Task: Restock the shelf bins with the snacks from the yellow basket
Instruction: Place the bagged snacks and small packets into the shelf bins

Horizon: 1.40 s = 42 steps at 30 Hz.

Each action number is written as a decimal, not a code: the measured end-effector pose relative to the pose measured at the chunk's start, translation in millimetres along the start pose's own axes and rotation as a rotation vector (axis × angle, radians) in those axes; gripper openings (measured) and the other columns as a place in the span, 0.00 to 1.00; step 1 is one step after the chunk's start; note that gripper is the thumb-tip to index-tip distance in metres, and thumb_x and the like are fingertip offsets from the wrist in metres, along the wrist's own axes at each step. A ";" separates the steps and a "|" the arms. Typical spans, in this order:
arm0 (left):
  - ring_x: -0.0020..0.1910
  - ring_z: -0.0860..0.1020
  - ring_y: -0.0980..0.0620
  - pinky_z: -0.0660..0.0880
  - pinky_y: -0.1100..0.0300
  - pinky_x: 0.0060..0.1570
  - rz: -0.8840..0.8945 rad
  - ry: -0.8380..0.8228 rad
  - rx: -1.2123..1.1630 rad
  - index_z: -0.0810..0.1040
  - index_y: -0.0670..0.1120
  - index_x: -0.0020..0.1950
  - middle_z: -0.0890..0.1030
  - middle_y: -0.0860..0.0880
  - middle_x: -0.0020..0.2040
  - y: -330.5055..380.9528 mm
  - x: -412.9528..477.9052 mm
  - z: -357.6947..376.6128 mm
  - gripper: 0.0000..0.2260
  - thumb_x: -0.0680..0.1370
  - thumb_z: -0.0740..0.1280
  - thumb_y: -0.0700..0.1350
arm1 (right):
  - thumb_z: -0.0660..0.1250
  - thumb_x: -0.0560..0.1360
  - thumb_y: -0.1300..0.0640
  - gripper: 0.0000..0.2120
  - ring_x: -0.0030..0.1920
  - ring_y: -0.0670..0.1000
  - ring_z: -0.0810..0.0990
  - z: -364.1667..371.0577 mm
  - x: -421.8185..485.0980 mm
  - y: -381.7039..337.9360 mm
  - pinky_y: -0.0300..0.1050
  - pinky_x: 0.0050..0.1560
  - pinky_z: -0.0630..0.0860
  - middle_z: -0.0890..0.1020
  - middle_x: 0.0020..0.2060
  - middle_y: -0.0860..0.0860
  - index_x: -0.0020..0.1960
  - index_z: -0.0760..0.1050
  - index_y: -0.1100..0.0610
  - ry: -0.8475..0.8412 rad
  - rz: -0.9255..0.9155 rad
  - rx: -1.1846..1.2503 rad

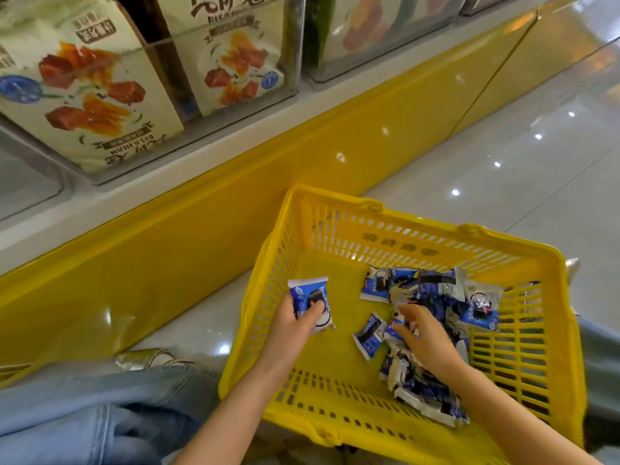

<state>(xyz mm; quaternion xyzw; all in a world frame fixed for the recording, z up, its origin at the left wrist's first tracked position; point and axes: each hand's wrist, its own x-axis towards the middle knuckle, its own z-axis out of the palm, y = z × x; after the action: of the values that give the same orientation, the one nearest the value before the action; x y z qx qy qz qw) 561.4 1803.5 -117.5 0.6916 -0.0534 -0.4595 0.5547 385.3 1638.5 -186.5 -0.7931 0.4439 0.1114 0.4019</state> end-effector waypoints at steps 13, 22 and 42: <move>0.44 0.79 0.63 0.72 0.73 0.37 -0.079 -0.028 0.115 0.72 0.54 0.53 0.80 0.55 0.49 -17.9 15.3 9.5 0.08 0.77 0.65 0.43 | 0.70 0.71 0.45 0.42 0.70 0.58 0.64 1.3 29.5 67.5 0.50 0.68 0.64 0.65 0.71 0.56 0.75 0.53 0.57 -0.186 0.248 -0.419; 0.47 0.76 0.63 0.71 0.77 0.36 -0.045 -0.058 0.155 0.68 0.47 0.62 0.77 0.52 0.52 -14.7 5.4 7.9 0.12 0.79 0.63 0.41 | 0.71 0.70 0.47 0.26 0.64 0.56 0.69 -8.0 20.8 39.0 0.49 0.58 0.72 0.76 0.59 0.55 0.64 0.69 0.54 -0.073 0.196 -0.369; 0.44 0.82 0.58 0.78 0.63 0.36 0.336 -0.028 -0.034 0.71 0.53 0.55 0.81 0.55 0.49 54.5 -69.6 -90.7 0.11 0.75 0.68 0.43 | 0.69 0.66 0.44 0.19 0.45 0.45 0.83 -20.4 -71.5 -213.9 0.45 0.48 0.78 0.85 0.45 0.48 0.53 0.79 0.52 -0.255 -0.389 0.356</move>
<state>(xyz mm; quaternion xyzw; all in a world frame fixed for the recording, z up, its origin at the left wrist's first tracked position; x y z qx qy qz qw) 608.4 1888.7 -36.4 0.6569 -0.1681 -0.3708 0.6346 509.8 1727.8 -19.8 -0.7600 0.2419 0.0512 0.6011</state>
